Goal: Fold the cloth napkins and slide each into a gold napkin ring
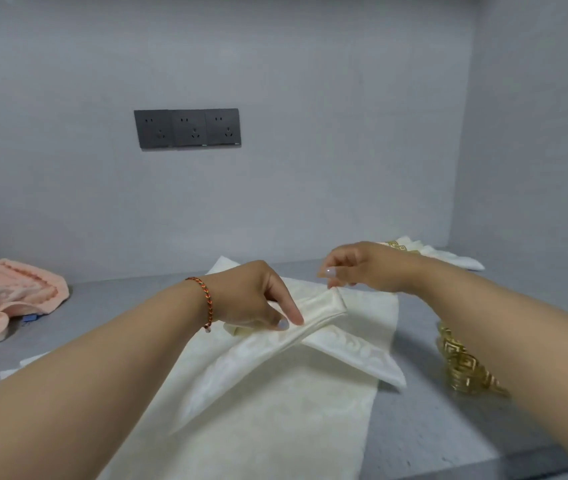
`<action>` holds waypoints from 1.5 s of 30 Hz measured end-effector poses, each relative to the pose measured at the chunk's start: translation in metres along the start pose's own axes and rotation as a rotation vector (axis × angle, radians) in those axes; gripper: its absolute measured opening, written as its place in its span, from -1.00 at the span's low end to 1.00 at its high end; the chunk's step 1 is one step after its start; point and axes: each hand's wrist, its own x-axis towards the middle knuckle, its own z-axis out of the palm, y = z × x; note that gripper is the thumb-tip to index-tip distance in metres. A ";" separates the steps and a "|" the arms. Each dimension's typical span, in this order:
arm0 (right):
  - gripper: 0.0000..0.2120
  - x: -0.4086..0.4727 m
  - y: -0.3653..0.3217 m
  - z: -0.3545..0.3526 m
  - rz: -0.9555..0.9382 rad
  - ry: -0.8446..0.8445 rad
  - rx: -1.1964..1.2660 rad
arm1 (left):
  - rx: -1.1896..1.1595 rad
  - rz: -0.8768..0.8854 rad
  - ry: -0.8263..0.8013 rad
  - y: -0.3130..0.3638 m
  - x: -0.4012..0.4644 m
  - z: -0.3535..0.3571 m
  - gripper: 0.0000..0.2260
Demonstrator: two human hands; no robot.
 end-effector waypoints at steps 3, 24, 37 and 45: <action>-0.87 -0.017 0.033 -0.039 0.118 0.156 -0.176 | -0.007 0.023 0.028 -0.003 0.005 0.001 -0.79; -0.69 -0.035 0.111 -0.027 0.672 -0.097 -0.747 | -0.105 -0.088 0.082 -0.016 -0.011 0.005 -0.66; -0.51 -0.054 0.040 0.025 0.085 0.304 0.537 | -0.274 -0.076 0.239 -0.040 -0.066 -0.018 -0.63; -0.59 -0.080 0.019 0.062 0.060 0.226 0.439 | -0.332 -0.057 0.308 -0.030 -0.089 -0.021 -0.67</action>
